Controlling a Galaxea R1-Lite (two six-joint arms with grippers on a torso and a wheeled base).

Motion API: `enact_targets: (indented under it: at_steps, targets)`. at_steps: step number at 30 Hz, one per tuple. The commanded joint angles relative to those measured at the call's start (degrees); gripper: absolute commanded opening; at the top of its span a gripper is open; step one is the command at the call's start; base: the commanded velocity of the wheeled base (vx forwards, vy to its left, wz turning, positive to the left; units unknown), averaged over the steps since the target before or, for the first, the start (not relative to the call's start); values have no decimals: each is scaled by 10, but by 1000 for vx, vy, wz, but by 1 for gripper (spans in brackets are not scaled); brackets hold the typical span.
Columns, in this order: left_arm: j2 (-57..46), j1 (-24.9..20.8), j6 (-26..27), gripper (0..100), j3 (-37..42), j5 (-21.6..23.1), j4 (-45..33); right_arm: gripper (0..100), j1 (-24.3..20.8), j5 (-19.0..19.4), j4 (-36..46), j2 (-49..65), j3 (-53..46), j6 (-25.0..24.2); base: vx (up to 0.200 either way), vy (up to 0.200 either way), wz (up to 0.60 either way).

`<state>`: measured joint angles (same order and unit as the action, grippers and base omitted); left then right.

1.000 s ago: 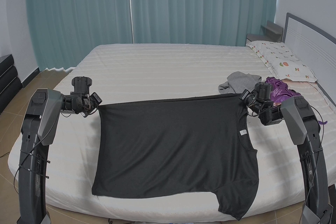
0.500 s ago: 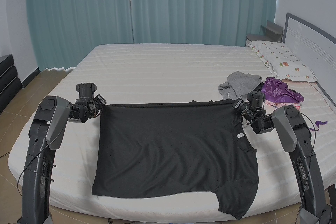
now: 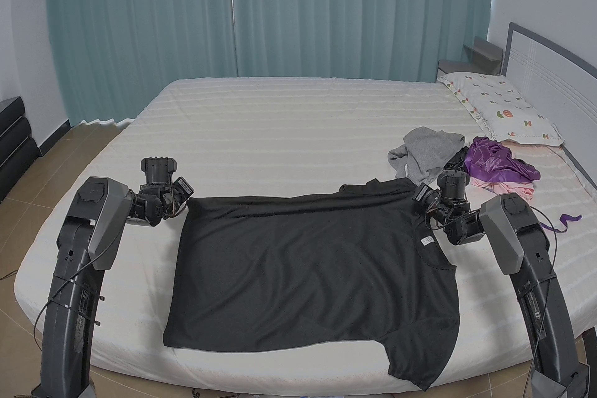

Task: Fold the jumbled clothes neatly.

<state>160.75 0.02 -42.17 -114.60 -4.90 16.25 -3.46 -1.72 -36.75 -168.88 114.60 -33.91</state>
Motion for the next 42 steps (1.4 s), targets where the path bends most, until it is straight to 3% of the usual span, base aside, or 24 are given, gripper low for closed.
enact_targets:
  at_steps: [1,8,12,18,21,23,26,32,38,42]
  targets:
    - [4,0,-1,100,0,0,0,100,-1,0,-2,-4,0,0,0,0,0]
    - [-6,2,0,100,18,-2,-3,100,6,0,-3,28,0,-3,0,0,0]
    - [-66,18,-10,100,93,11,2,100,21,5,-10,102,-97,-2,0,0,0]
    - [-211,39,-9,100,300,86,31,100,41,68,-60,270,-381,-13,0,0,0]
    - [-287,46,-7,100,430,101,72,100,39,131,-81,370,-561,-18,0,0,0]
    - [-309,47,-6,100,469,106,84,100,36,138,-83,395,-609,-18,0,0,0]
    - [-370,48,-6,100,593,118,119,100,35,149,-96,461,-739,-19,0,0,0]
    - [-431,42,-7,100,733,134,162,100,21,175,-159,523,-909,-10,0,0,0]
    - [-451,25,-13,100,811,137,189,100,14,176,-263,517,-1002,-16,-33,0,0]
    - [-447,6,-20,100,870,137,229,100,9,201,-314,493,-1047,-19,-200,0,0]
